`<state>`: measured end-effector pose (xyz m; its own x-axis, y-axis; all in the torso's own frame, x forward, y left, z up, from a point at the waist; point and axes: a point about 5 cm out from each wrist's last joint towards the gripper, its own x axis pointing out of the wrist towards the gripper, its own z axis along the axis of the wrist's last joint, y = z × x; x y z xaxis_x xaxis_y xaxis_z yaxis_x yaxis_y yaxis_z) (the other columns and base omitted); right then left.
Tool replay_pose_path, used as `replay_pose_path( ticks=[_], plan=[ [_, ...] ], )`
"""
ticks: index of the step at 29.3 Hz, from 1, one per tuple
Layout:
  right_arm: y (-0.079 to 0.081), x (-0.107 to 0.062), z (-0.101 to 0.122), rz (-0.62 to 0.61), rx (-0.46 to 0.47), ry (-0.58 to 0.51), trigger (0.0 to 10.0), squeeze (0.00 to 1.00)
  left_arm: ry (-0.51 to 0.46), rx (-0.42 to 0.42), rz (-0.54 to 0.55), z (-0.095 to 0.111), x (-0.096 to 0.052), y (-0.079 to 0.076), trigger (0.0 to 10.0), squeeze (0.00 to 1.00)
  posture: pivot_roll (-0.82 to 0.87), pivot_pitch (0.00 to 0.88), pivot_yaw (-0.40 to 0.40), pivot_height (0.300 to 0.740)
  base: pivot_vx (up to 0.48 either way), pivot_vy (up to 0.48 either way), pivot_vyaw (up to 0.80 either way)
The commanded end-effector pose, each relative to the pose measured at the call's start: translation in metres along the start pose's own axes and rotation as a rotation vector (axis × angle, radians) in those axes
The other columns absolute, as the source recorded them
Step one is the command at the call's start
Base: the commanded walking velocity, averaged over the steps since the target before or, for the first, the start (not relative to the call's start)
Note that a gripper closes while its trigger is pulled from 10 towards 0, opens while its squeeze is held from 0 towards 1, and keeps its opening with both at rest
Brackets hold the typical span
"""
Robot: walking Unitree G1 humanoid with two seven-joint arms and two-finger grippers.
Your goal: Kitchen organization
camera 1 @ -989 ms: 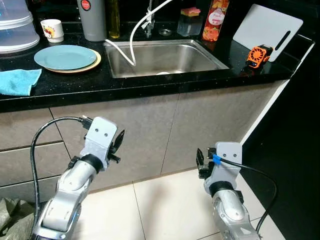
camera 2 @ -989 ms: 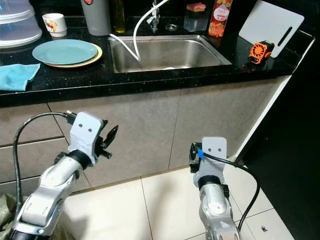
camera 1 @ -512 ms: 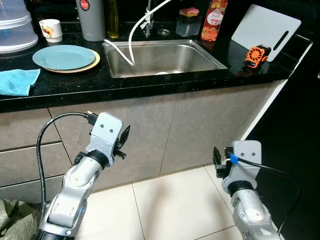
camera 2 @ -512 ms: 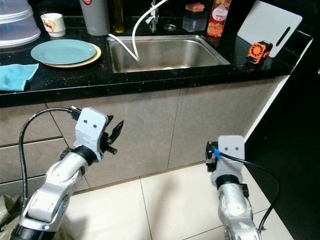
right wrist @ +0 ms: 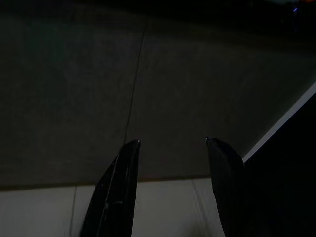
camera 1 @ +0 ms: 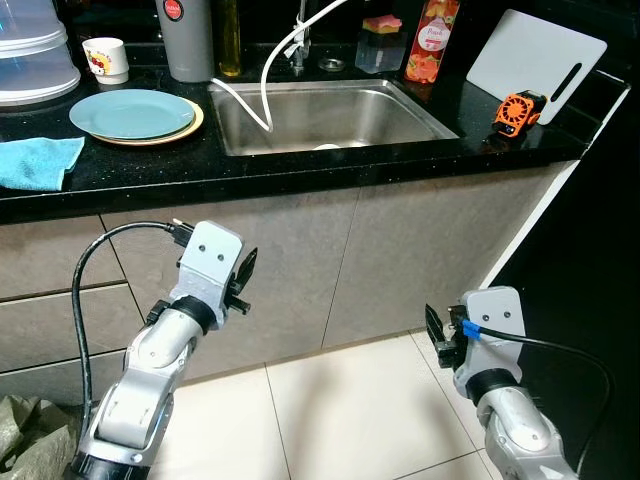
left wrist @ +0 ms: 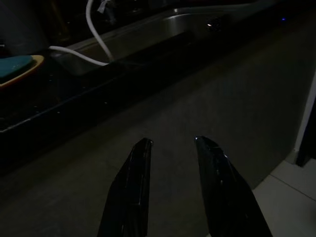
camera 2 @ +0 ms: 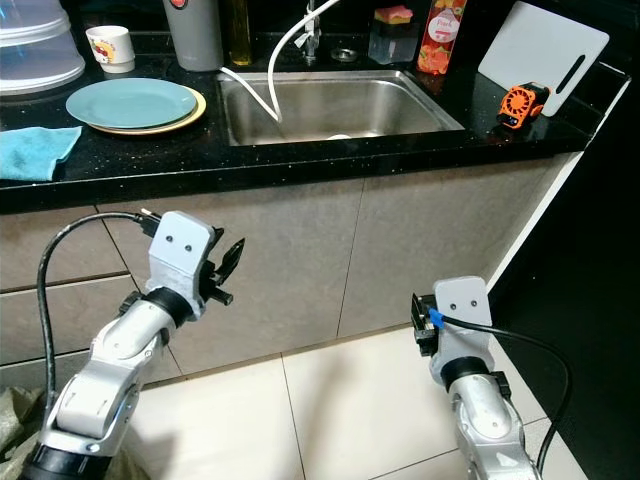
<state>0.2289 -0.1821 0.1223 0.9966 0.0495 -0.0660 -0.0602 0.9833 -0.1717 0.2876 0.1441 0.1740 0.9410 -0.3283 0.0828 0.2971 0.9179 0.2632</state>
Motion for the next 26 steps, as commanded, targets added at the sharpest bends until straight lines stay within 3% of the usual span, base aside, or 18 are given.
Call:
replay_pose_path(
  ticks=[1,7,14,17,21,23,26],
  plan=[
    [-0.001,-0.001,-0.001,-0.007,0.011,0.012,10.0,0.00,0.013,-0.018,0.008,0.000,0.003,0.000,10.0,0.00,0.17,0.026,-0.024,0.740,0.000,0.000,0.00],
    [-0.012,0.023,0.018,-0.167,0.108,-0.069,10.0,0.00,-0.003,-0.038,0.026,0.007,0.007,-0.004,10.0,0.00,0.18,0.023,-0.024,0.740,0.000,0.000,0.00],
    [-0.009,0.028,0.024,-0.174,0.131,-0.093,10.0,0.00,-0.010,-0.049,0.007,0.012,0.009,-0.009,10.0,0.00,0.19,0.022,-0.027,0.740,0.000,0.000,0.00],
    [-0.011,0.031,0.032,-0.195,0.142,-0.123,10.0,0.00,-0.019,0.034,-0.041,0.027,0.018,-0.015,10.0,0.00,0.19,0.021,-0.025,0.740,0.000,0.000,0.00],
    [-0.012,0.033,0.033,-0.206,0.145,-0.129,10.0,0.00,-0.040,0.061,-0.054,0.031,0.021,-0.017,10.0,0.00,0.19,0.021,-0.024,0.740,0.000,0.000,0.00],
    [-0.014,0.034,0.035,-0.217,0.148,-0.135,10.0,0.00,-0.063,-0.032,-0.016,0.034,0.023,-0.014,10.0,0.00,0.19,0.021,-0.022,0.740,0.000,0.000,0.00],
    [-0.016,0.033,0.036,-0.235,0.154,-0.143,10.0,0.00,-0.069,-0.079,0.063,0.036,0.024,-0.007,10.0,0.00,0.19,0.022,-0.019,0.740,0.000,0.000,0.00]
  ],
)
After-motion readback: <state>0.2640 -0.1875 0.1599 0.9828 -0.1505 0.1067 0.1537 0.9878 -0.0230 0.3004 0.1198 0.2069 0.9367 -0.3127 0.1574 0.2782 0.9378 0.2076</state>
